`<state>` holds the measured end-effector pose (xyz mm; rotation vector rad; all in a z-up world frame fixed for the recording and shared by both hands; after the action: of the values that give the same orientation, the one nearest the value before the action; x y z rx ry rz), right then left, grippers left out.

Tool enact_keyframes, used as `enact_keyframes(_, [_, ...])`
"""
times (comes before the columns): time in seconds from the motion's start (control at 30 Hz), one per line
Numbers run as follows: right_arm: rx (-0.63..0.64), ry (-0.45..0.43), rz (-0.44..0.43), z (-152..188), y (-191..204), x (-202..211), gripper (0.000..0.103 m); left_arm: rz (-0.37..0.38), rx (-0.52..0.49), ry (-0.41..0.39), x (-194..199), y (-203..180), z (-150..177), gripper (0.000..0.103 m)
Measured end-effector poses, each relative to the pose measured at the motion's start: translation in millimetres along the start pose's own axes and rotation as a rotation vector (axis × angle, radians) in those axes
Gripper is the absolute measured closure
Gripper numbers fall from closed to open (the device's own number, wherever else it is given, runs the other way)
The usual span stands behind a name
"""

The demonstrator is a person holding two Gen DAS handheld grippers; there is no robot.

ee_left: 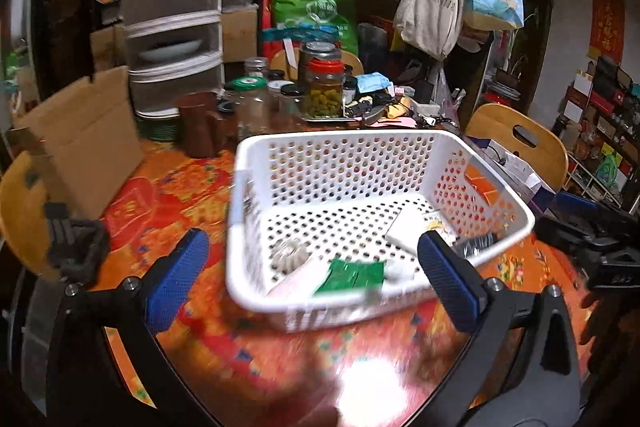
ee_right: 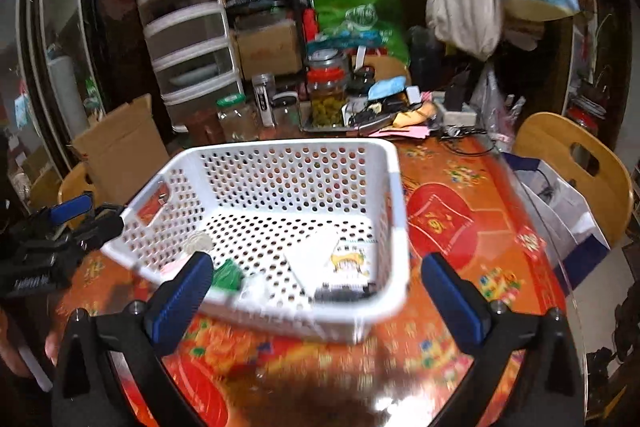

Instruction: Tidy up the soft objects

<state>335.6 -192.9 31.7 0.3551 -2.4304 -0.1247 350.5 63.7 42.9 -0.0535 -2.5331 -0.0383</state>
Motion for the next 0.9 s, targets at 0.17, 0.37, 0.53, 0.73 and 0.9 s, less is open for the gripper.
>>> enact_keyframes(0.17, [0.033,-0.01,0.065,42.1,1.6,53.2,0.0,-0.053,-0.003,0.005,55.3,8.7,36.4,0.0])
enact_keyframes(0.37, [0.059,0.013,0.068,82.3,18.1,100.2,0.0,-0.015,0.004,0.016,110.6,-10.4,73.7,0.0])
enact_keyframes(0.53, [0.023,-0.027,0.033,92.1,25.7,140.9,0.0,-0.012,-0.005,0.034,149.2,-36.9,91.0,0.0])
enact_keyframes(0.73, [0.021,-0.056,0.023,86.3,30.8,164.0,0.0,-0.003,-0.007,0.011,170.4,-54.6,84.9,0.0])
enact_keyframes(0.9, [0.012,-0.047,0.02,78.0,29.1,158.7,0.0,0.0,-0.004,0.001,174.7,-61.3,72.9,0.0])
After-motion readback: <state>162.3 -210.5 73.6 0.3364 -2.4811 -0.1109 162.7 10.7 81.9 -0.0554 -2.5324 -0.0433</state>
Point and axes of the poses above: each gripper's, at about its wrist camera, not at the fingertips, and x roughly against the way its jaws point, y to its left, z to its underside, the point moved 5 cm from there along -x, roughly the way its jaws point, and after that the axes turned 6 degrees about -x, right-handed, at the moved point
